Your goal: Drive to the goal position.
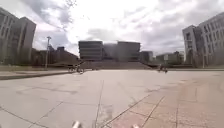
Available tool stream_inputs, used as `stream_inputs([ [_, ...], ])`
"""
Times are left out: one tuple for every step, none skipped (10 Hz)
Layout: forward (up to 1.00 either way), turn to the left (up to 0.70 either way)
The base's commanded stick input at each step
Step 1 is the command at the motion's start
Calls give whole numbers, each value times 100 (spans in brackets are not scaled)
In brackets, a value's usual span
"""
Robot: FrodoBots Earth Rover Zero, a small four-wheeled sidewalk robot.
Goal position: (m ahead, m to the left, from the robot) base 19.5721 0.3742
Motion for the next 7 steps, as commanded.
stream_inputs([
  [6, 0],
  [6, 0],
  [6, 0],
  [6, 0],
  [6, 0],
  [6, 0],
  [6, 0],
])
